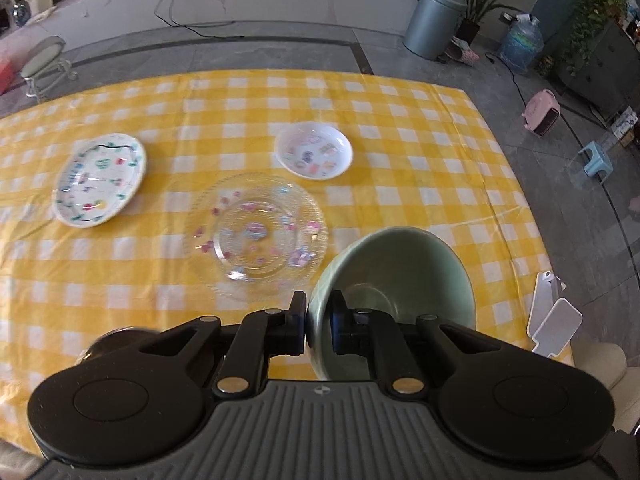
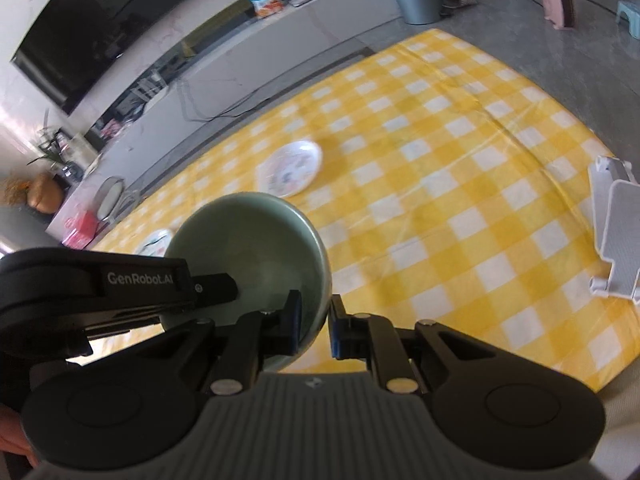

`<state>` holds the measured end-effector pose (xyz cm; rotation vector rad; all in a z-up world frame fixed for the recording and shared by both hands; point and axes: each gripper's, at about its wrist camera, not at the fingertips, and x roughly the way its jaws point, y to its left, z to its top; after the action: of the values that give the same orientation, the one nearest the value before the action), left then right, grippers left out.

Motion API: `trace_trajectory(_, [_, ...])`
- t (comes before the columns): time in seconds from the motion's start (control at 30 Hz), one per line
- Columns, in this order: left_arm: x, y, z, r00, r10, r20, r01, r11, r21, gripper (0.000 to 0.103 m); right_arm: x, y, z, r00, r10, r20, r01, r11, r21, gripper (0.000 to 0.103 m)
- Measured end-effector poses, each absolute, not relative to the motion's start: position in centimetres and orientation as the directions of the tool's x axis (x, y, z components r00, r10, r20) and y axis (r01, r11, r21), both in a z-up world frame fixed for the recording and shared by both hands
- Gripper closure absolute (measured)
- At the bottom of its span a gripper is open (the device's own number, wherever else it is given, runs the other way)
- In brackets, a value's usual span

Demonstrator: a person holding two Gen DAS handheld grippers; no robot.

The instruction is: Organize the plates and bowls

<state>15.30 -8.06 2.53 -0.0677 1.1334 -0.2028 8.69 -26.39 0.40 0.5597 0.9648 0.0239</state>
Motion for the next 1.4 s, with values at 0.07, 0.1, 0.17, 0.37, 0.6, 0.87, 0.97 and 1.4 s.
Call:
trace_trajectory(0.07, [14.6, -6.5, 3.6, 0.404, -0.194, -0.894, 0.099, 0.981, -0.168, 0.092, 8.0, -25.3, 1.6, 0.578, 0.284, -0.765, 0.195, 0.863, 0.467, 0.091])
trace_trajectory(0.1, [14.3, -5.8, 4.1, 0.4, -0.193, -0.896, 0.08, 0.981, -0.176, 0.092, 7.7, -24.7, 2.3, 0.577, 0.291, -0.763, 0.179, 0.866, 0.466, 0.091])
trace_trajectory(0.17, [13.7, -4.3, 4.9, 0.396, -0.188, -0.899, 0.046, 0.982, -0.185, 0.092, 7.2, -23.4, 3.4, 0.571, 0.31, -0.76, 0.149, 0.871, 0.468, 0.091])
trace_trajectory(0.37, [11.5, -0.1, 6.5, 0.428, -0.17, -0.888, -0.011, 0.981, -0.193, 0.093, 5.8, -19.0, 6.2, 0.558, 0.342, -0.756, 0.06, 0.892, 0.447, 0.091])
trace_trajectory(0.6, [10.3, 3.9, 4.9, 0.379, -0.175, -0.909, -0.095, 0.969, -0.226, 0.094, 5.3, -14.9, 6.1, 0.511, 0.369, -0.776, -0.018, 0.908, 0.419, 0.092])
trace_trajectory(0.87, [9.8, 5.6, 1.8, 0.287, -0.188, -0.939, -0.131, 0.964, -0.233, 0.093, 5.9, -13.4, 3.5, 0.418, 0.388, -0.822, -0.037, 0.911, 0.412, 0.093])
trace_trajectory(0.97, [10.0, 5.8, 0.8, 0.259, -0.197, -0.946, -0.13, 0.963, -0.236, 0.093, 6.4, -13.4, 2.6, 0.388, 0.392, -0.834, -0.041, 0.911, 0.41, 0.094])
trace_trajectory(1.4, [11.8, 6.0, -1.2, 0.173, -0.158, -0.972, -0.102, 0.979, -0.177, 0.092, 8.8, -12.5, -0.3, 0.29, 0.396, -0.871, -0.041, 0.915, 0.402, 0.094])
